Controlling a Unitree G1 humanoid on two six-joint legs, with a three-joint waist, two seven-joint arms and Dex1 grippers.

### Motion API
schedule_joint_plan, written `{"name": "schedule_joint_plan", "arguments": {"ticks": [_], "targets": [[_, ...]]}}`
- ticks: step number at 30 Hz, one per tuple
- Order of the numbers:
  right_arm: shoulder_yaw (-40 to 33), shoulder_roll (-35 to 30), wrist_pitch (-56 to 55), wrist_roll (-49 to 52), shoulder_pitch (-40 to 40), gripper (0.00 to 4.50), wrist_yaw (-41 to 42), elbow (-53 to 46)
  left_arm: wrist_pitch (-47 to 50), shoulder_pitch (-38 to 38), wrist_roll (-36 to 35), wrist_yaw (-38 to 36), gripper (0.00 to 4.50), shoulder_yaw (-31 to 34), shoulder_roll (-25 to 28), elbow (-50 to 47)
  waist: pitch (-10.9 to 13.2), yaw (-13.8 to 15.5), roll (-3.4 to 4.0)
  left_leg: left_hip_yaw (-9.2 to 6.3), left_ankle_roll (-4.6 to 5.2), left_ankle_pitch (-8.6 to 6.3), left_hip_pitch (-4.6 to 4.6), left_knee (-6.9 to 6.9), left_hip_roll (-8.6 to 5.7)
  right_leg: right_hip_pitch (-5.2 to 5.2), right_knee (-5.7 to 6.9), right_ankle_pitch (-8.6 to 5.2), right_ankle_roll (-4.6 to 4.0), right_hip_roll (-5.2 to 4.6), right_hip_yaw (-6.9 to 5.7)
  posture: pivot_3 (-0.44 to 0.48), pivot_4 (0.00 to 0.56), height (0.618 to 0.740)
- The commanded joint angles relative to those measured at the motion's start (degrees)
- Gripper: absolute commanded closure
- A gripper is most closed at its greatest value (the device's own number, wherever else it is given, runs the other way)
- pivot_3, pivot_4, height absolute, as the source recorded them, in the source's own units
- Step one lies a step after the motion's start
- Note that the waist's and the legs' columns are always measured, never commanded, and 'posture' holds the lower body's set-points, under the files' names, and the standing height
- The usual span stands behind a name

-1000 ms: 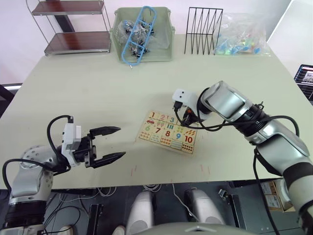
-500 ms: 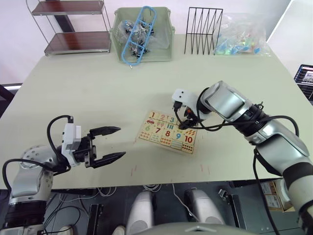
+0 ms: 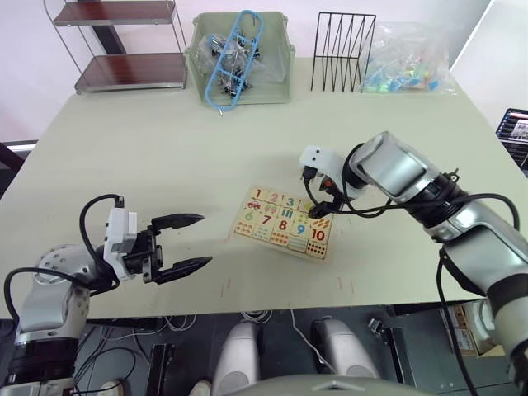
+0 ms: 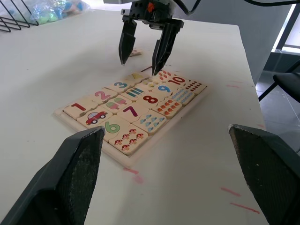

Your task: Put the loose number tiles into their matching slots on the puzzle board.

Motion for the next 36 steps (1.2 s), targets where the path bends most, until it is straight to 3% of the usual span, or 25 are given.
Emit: {"name": "schedule_joint_plan", "arguments": {"ticks": [1, 3, 5, 13, 20, 24, 36], "targets": [[-3.74, -1.88, -1.46, 0.83, 1.27, 0.04, 0.24, -3.34, -0.16, -0.30, -0.84, 0.00, 0.00, 1.10, 0.73, -1.36, 0.00, 0.02, 0.00, 0.00, 0.00, 0.00, 0.00, 0.00, 0.00, 0.00, 0.00, 0.00, 0.00, 0.00, 0.00, 0.000, 0.150, 0.740], [-4.66, -2.90, -2.22, 1.08, 2.45, 0.04, 0.42, -4.45, -0.15, -0.33, -0.82, -0.03, 0.00, 1.10, 0.75, -1.32, 0.00, 0.02, 0.00, 0.01, 0.00, 0.00, 0.00, 0.00, 0.00, 0.01, -0.01, 0.00, 0.00, -0.01, 0.00, 0.000, 0.150, 0.740], [-6.07, -4.42, -4.32, 1.22, 4.36, 0.70, 0.66, -5.55, -0.13, -0.57, -0.76, -0.02, 0.00, 0.95, 0.70, -1.18, 0.00, 0.06, 0.00, 0.01, 0.00, 0.00, 0.00, 0.01, 0.00, 0.01, -0.01, 0.00, 0.00, -0.01, 0.00, 0.000, 0.150, 0.740], [-12.11, -6.70, -12.24, 1.88, 12.21, 4.47, 0.01, -9.40, -0.10, -0.96, -0.63, -0.13, 0.00, 0.75, 0.63, -0.99, 0.00, 0.00, 0.00, 0.00, 0.00, 0.00, 0.02, 0.01, 0.00, 0.02, 0.00, 0.00, 0.01, 0.02, 0.01, 0.000, 0.150, 0.740], [-13.92, -6.54, -17.07, 1.52, 16.06, 4.47, -1.19, -10.17, 0.01, -1.31, -0.56, -0.13, 0.00, 0.69, 0.71, -0.85, 0.00, 0.06, -0.01, 0.00, 0.00, 0.00, 0.02, 0.03, 0.00, 0.03, 0.00, 0.00, 0.01, 0.01, 0.01, 0.000, 0.150, 0.740], [-18.71, -3.89, -23.11, 3.82, 20.12, 4.47, -2.56, -10.47, 0.04, -1.51, -0.45, 0.22, 0.00, 0.51, 0.50, -0.89, -0.02, 0.07, -0.03, 0.00, 0.00, 0.00, 0.03, 0.04, 0.00, 0.05, -0.01, 0.00, 0.01, 0.02, 0.01, 0.000, 0.150, 0.740], [-23.44, 0.61, -32.76, 4.30, 26.50, 4.47, -5.03, -8.60, -0.17, -1.77, -0.44, 0.63, 0.00, 0.16, 0.33, -0.64, -0.01, 0.08, -0.02, -0.02, 0.00, 0.00, 0.05, 0.05, 0.00, 0.08, 0.02, 0.00, 0.01, 0.04, 0.02, 0.000, 0.150, 0.740]]}}
